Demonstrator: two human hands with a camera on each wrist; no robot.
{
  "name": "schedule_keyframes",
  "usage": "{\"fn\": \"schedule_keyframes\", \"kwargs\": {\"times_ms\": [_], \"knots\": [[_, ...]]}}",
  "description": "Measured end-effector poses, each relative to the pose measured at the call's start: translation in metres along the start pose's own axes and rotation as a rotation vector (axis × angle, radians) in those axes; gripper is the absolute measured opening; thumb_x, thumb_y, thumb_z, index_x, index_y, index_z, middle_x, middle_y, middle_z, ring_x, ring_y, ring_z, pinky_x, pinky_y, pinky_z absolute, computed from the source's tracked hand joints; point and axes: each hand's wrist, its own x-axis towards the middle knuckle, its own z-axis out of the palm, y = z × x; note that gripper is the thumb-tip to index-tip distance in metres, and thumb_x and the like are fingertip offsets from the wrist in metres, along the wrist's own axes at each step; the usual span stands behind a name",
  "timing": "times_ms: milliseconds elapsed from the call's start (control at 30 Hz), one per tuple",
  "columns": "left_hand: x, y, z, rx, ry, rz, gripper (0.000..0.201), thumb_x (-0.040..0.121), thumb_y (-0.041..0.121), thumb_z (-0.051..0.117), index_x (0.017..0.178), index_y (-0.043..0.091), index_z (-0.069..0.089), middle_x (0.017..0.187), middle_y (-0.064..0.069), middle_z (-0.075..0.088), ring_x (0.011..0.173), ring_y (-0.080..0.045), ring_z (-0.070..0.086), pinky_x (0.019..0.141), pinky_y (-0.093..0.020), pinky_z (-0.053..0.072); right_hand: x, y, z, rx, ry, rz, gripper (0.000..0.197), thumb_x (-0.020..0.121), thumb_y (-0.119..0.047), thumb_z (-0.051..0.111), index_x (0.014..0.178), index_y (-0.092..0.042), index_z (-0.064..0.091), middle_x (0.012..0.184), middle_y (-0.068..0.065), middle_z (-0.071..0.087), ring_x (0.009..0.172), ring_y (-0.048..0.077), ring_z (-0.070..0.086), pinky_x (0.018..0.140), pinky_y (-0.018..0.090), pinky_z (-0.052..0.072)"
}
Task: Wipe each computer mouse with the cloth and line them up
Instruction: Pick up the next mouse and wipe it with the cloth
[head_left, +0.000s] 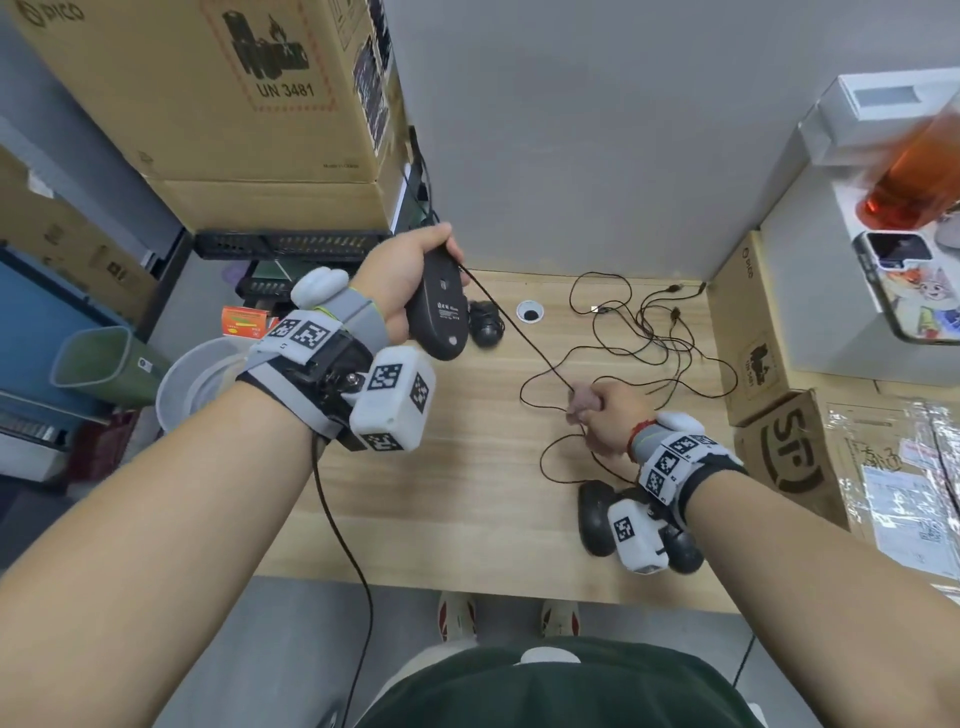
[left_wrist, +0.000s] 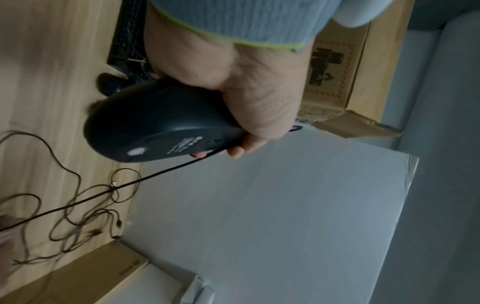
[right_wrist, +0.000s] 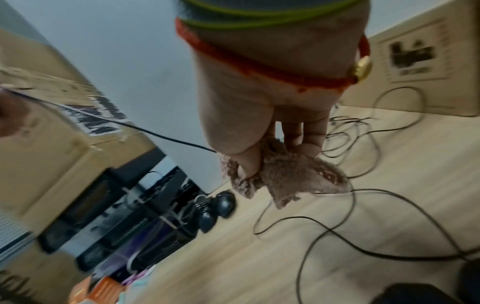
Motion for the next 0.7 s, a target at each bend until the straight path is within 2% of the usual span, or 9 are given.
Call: {"fn": "schedule_keyframes", "kwargs": {"times_ms": [100, 200, 267, 333, 367, 433, 500, 567, 700], "knots": [[-0.001, 0.010, -0.008, -0.010, 0.057, 0.024, 0.039, 0.099, 0.032, 0.055, 0.063, 0.018, 0.057, 0.072, -0.002, 0.064, 0.063, -0.020, 0.064, 0.067, -0.028, 0.053, 0.000, 0.017, -0.007, 0.079, 0.057, 0.108, 0.019, 0.087, -0.018, 0.061, 0.072, -0.030, 0.060, 0.079, -0.004, 0.067, 0.081, 0.024, 0.063, 0.069, 0.029, 0.051], [0.000, 0.001, -0.002, 0.233, 0.095, 0.131, 0.034, 0.092, 0.022, 0.057, 0.059, 0.017, 0.059, 0.068, -0.007, 0.064, 0.059, -0.025, 0.062, 0.064, -0.033, 0.052, 0.001, 0.003, -0.026, 0.236, 0.202, 0.094, 0.015, 0.091, -0.019, 0.060, 0.078, -0.027, 0.061, 0.077, -0.002, 0.066, 0.065, 0.013, 0.056, 0.056, 0.023, 0.044], [0.000, -0.013, 0.005, 0.453, 0.068, 0.157, 0.032, 0.085, 0.023, 0.059, 0.053, 0.018, 0.064, 0.066, -0.007, 0.065, 0.062, -0.025, 0.063, 0.070, -0.037, 0.052, 0.001, -0.017, -0.041, 0.351, 0.264, 0.006, 0.006, 0.089, -0.022, 0.061, 0.087, -0.025, 0.066, 0.074, -0.005, 0.067, 0.067, 0.014, 0.060, 0.066, 0.027, 0.049], [-0.002, -0.025, 0.014, 0.566, 0.018, 0.134, 0.037, 0.089, 0.026, 0.060, 0.053, 0.019, 0.064, 0.059, -0.001, 0.065, 0.061, -0.022, 0.061, 0.069, -0.032, 0.048, 0.002, -0.036, -0.054, 0.432, 0.299, -0.095, 0.012, 0.081, -0.030, 0.059, 0.085, -0.027, 0.070, 0.074, 0.003, 0.074, 0.070, 0.027, 0.068, 0.072, 0.039, 0.056], [-0.002, -0.031, 0.017, 0.577, -0.013, 0.120, 0.039, 0.093, 0.026, 0.058, 0.055, 0.018, 0.063, 0.055, 0.003, 0.064, 0.059, -0.021, 0.061, 0.068, -0.030, 0.047, 0.000, -0.046, -0.059, 0.462, 0.309, -0.145, 0.011, 0.080, -0.030, 0.059, 0.082, -0.029, 0.070, 0.074, 0.007, 0.074, 0.069, 0.029, 0.069, 0.069, 0.040, 0.056], [-0.004, -0.038, 0.024, 0.546, -0.045, 0.085, 0.039, 0.099, 0.022, 0.056, 0.061, 0.014, 0.062, 0.052, 0.006, 0.062, 0.053, -0.016, 0.061, 0.061, -0.024, 0.049, -0.006, -0.067, -0.068, 0.466, 0.352, -0.233, 0.014, 0.084, -0.022, 0.062, 0.074, -0.031, 0.066, 0.074, 0.008, 0.074, 0.069, 0.026, 0.067, 0.066, 0.027, 0.054], [-0.006, -0.042, 0.029, 0.490, -0.065, 0.074, 0.036, 0.100, 0.020, 0.058, 0.065, 0.011, 0.062, 0.061, -0.002, 0.064, 0.053, -0.017, 0.060, 0.059, -0.023, 0.050, -0.010, -0.083, -0.075, 0.414, 0.337, -0.335, 0.024, 0.087, -0.015, 0.062, 0.070, -0.031, 0.062, 0.066, 0.008, 0.071, 0.060, 0.026, 0.065, 0.054, 0.021, 0.048], [-0.003, -0.045, 0.031, 0.473, -0.090, 0.083, 0.034, 0.099, 0.023, 0.061, 0.068, 0.010, 0.064, 0.075, -0.012, 0.066, 0.062, -0.024, 0.062, 0.067, -0.030, 0.051, -0.014, -0.093, -0.076, 0.340, 0.250, -0.392, 0.017, 0.089, -0.016, 0.062, 0.074, -0.026, 0.065, 0.060, 0.011, 0.070, 0.051, 0.027, 0.064, 0.047, 0.027, 0.048], [-0.003, -0.044, 0.033, 0.413, -0.103, 0.106, 0.030, 0.096, 0.030, 0.066, 0.077, 0.007, 0.064, 0.077, -0.015, 0.065, 0.064, -0.024, 0.061, 0.070, -0.032, 0.049, -0.008, -0.094, -0.066, 0.158, 0.129, -0.385, 0.006, 0.090, -0.024, 0.064, 0.086, -0.021, 0.066, 0.062, 0.001, 0.070, 0.052, 0.013, 0.062, 0.049, 0.018, 0.040]]}}
